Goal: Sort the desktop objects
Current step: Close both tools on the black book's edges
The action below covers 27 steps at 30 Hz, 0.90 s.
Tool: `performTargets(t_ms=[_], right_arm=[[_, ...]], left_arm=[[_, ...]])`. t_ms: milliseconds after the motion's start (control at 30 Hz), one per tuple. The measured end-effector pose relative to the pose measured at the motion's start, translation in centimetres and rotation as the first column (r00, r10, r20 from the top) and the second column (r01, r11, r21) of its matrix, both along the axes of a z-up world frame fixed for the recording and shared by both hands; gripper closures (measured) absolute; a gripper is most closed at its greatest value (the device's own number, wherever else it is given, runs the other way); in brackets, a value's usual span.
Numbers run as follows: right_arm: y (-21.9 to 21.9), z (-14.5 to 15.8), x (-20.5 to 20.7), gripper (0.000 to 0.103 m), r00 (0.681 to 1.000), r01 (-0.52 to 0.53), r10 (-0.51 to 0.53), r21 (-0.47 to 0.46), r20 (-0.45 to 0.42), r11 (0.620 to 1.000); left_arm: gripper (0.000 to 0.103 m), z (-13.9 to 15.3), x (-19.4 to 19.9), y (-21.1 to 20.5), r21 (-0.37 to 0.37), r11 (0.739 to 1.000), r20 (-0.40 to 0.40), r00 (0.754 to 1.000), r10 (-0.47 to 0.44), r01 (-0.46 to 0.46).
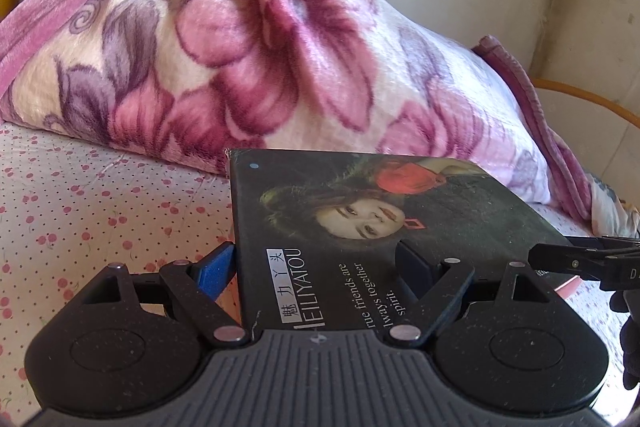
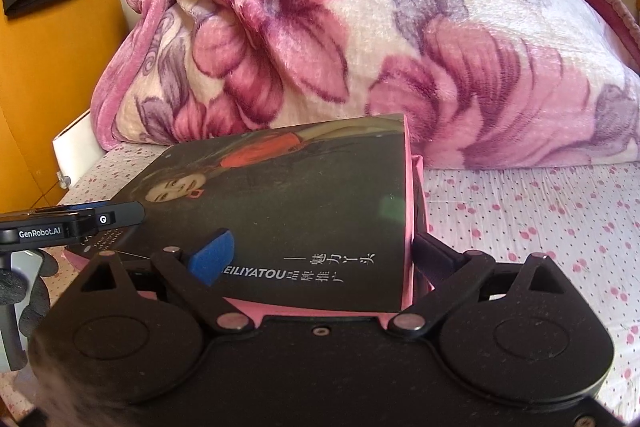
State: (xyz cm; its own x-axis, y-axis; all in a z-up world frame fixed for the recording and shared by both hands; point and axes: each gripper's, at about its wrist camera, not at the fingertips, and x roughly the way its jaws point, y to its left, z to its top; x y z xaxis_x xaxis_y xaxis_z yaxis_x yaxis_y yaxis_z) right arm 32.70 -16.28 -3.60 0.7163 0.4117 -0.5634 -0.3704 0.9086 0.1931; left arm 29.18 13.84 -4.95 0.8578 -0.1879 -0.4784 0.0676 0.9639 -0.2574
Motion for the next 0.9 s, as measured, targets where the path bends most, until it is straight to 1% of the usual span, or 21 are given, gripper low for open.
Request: performTargets(t_ms=[200, 433, 533, 700, 833, 900], right_arm=[[0.9, -0.4, 1.4, 0.005, 1.0, 0.004, -0.004, -0.014, 0.004, 1.0], [1.3, -0.8, 2.5, 0.005, 1.0, -0.005, 0.005, -0.021, 0.0, 1.0], [1.0, -0.8, 2.4, 0.005, 1.0, -0.003, 0.003, -0.018, 0.0, 1.0], [-0.2, -1.2, 2.1, 0.005, 1.0, 0.009, -0.009, -0.011, -0.012, 1.0], [-1.1, -1.9, 2.2, 0.005, 0.999, 0.025, -0.026, -0.008, -0.028, 1.0], [-1.2, -2.1, 2.3, 0.005, 0.999, 0.032, -0.032, -0.01, -0.029, 0.999]], left_arm=[[0.018, -1.3, 1.4, 0.7, -0.023, 0.999, 0.0, 1.0, 0.026, -0.026], [0.018, -2.7, 2.1, 1.3, -0.083, 0.995, -0.007, 0.999, 0.054, -0.055], [0.018, -2.8, 2.0, 1.1, -0.084, 0.995, -0.005, 0.998, 0.055, -0.055], [0.018, -3.0, 1.9, 0.0, -0.073, 0.997, -0.024, 0.999, 0.036, -0.038], [0.017, -3.0, 2.2, -1.5, -0.027, 0.999, -0.036, 0.999, 0.036, -0.037], [0.016, -3.0, 2.4, -1.9, -0.018, 0.999, -0.038, 0.998, 0.043, -0.044]])
